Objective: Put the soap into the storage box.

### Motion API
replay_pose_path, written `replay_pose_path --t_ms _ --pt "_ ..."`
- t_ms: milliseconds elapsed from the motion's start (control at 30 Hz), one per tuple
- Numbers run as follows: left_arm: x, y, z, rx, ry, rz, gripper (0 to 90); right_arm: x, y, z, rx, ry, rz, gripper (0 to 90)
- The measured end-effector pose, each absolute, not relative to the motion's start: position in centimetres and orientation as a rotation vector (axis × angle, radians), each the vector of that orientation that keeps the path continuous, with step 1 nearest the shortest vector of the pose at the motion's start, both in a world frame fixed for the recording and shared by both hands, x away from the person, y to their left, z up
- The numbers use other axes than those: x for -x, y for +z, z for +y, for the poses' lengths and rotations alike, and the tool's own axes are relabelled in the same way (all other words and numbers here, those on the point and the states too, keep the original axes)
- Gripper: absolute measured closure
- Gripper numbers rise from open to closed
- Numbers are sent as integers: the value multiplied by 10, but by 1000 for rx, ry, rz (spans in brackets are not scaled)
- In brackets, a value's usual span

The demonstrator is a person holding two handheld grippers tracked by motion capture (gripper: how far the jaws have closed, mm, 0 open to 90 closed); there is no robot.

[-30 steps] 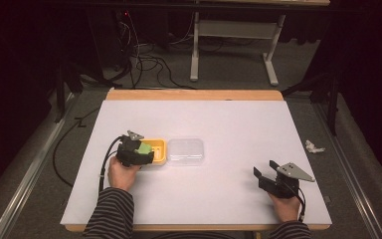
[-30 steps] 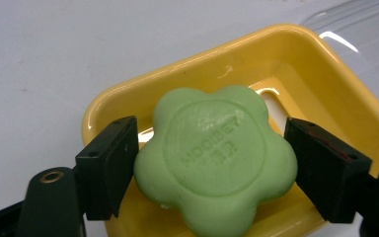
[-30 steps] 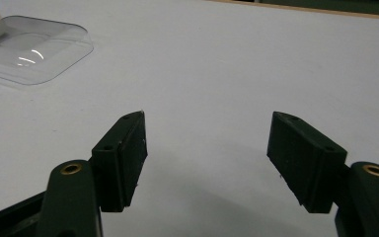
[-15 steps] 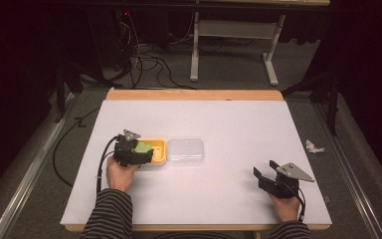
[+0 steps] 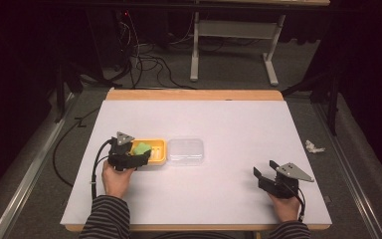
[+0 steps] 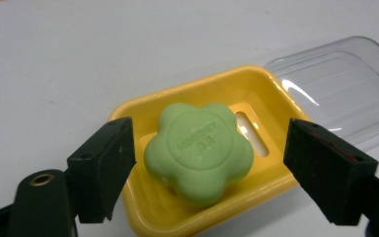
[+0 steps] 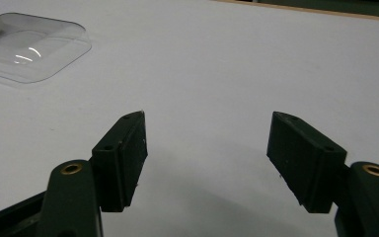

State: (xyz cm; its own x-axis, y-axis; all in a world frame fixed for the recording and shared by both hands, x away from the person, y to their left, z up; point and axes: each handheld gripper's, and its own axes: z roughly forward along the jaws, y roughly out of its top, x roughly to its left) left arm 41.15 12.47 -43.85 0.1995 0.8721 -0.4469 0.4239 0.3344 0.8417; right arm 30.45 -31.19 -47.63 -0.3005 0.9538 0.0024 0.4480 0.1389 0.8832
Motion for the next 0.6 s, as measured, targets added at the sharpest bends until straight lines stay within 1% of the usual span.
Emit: replay_pose_path --t_ms 600 --pt "-382 -422 129 -1256 449 1358 199 -304 -476 -312 -1338 1105 1826 319"
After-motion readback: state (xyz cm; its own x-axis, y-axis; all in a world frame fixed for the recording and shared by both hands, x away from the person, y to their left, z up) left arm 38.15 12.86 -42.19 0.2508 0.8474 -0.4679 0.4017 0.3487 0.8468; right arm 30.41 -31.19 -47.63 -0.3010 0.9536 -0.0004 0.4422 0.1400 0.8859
